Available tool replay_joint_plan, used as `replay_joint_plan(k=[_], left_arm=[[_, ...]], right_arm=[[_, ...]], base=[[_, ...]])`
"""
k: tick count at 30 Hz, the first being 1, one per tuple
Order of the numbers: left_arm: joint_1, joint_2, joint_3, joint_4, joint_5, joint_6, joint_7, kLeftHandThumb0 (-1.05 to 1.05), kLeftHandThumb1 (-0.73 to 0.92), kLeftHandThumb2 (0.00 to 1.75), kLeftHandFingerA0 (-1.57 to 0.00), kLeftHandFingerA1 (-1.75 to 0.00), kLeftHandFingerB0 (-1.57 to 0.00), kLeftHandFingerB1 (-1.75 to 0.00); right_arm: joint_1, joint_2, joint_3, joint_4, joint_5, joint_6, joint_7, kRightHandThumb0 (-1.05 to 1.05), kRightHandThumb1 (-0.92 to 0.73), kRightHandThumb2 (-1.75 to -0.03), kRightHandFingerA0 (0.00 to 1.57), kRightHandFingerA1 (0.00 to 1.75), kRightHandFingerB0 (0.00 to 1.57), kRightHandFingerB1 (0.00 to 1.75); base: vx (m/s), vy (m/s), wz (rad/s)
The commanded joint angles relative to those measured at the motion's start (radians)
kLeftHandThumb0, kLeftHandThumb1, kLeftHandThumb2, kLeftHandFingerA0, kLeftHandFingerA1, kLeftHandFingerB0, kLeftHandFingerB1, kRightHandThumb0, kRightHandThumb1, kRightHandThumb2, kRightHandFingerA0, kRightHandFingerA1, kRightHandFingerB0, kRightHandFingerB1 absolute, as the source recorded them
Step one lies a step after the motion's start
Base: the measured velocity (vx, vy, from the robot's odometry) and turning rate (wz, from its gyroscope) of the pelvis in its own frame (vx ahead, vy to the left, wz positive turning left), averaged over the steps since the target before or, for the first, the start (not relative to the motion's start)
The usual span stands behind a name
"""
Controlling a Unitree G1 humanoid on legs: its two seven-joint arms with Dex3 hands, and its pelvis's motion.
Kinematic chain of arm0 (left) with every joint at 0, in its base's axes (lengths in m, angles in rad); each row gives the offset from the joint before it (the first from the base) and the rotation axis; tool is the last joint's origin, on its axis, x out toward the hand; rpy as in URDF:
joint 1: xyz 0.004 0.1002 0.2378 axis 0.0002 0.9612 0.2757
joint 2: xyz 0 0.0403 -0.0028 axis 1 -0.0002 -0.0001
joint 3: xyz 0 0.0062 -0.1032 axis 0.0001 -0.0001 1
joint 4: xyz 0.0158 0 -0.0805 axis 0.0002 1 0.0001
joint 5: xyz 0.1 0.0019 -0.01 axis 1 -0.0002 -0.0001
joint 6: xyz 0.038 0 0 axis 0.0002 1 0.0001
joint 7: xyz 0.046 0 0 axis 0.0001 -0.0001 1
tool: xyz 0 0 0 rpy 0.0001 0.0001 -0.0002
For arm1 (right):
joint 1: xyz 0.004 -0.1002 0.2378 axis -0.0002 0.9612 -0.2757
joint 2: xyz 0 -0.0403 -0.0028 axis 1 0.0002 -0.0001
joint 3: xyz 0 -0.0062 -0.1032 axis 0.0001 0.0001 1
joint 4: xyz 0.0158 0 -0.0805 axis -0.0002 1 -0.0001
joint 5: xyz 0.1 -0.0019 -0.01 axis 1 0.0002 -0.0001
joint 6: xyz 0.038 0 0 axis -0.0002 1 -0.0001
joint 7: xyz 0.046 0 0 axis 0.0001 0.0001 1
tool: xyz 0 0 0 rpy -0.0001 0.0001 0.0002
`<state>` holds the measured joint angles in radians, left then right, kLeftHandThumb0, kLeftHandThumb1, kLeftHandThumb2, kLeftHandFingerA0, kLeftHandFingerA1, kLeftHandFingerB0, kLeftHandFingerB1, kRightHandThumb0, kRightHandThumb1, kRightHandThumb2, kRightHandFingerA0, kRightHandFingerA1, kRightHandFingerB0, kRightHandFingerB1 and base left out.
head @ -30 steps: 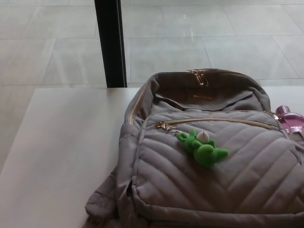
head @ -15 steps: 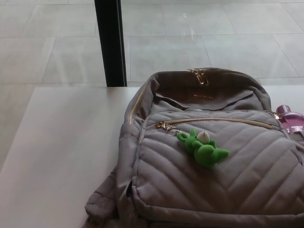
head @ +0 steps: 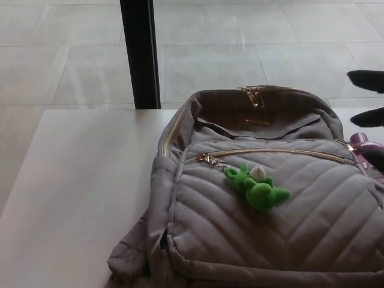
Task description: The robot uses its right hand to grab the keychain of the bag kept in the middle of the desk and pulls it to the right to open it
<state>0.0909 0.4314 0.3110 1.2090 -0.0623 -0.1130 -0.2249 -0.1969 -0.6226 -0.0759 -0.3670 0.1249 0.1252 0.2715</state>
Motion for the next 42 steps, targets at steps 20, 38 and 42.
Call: replay_joint_plan(k=[20, 38, 42], left_arm=[[0.009, 0.017, 0.003, 0.016, -0.012, -0.039, -0.028, -0.51, 0.57, 0.57, -0.56, -0.51, -0.45, -0.41], [0.015, 0.021, -0.044, -0.01, 0.014, -0.049, -0.005, -0.56, 0.48, 0.82, -0.47, -0.58, -0.4, -0.52], [0.014, 0.021, -0.044, -0.002, 0.005, -0.059, -0.014, -0.58, 0.46, 0.82, -0.49, -0.59, -0.42, -0.53]], right_arm=[[-0.113, -0.041, 0.31, -0.184, -0.312, 0.294, 0.058, -0.72, -0.54, -0.91, 0.58, 0.62, 0.29, 0.46], [-0.084, -0.004, 0.408, -0.157, -0.513, 0.235, 0.069, -0.8, -0.73, -0.62, 0.63, 0.6, 0.32, 0.35], [-0.074, -0.008, 0.401, -0.161, -0.525, 0.277, 0.098, -0.8, -0.73, -0.62, 0.62, 0.58, 0.29, 0.34]], base=[[0.0, 0.0, 0.0], [0.0, 0.0, 0.0], [0.0, 0.0, 0.0]])
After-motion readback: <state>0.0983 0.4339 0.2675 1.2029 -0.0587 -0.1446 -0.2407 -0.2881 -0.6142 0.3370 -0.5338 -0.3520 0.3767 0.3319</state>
